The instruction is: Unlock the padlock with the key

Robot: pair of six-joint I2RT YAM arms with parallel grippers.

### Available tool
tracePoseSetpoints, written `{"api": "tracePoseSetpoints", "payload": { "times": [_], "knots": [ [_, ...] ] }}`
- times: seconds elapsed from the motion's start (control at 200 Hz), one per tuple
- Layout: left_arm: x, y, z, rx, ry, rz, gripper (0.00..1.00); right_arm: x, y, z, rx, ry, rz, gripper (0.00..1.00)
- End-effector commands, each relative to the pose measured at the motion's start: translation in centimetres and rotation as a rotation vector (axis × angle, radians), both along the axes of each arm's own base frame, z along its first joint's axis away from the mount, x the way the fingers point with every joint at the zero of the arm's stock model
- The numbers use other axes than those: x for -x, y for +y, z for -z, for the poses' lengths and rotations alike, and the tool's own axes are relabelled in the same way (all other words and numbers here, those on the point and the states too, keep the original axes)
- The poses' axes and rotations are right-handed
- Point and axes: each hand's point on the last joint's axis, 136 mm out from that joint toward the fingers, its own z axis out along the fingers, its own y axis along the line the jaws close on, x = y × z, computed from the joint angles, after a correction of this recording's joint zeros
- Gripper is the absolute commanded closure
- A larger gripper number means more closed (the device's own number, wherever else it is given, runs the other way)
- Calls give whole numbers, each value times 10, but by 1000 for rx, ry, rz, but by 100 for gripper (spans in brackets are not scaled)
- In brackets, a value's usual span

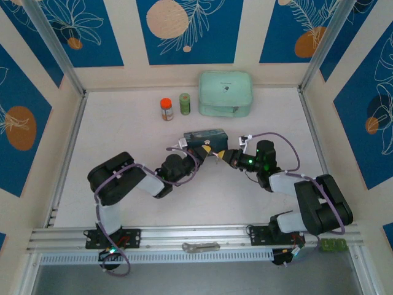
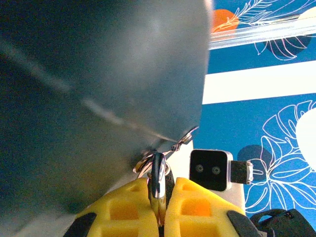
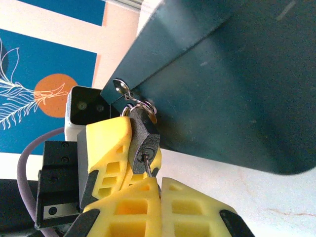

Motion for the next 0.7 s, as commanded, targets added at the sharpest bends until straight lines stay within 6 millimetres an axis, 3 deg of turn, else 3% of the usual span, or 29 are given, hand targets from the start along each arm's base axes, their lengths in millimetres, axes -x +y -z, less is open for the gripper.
{"api": "tracePoseSetpoints", "payload": {
  "times": [0.0,0.26,0.53,0.695],
  "knots": [
    [12,-9,-31,73,-28,82,100,6,2,-19,-18,-116,-42,100],
    [9,-11,-30,80,-4,84,100,9,0,-23,-20,-131,-40,100],
    [8,-16,-34,121,-55,90,100,2,12,-28,-71,10,10,100],
    [13,-24,-40,117,-71,115,100,-6,9,-25,-80,88,70,100]
  ]
}}
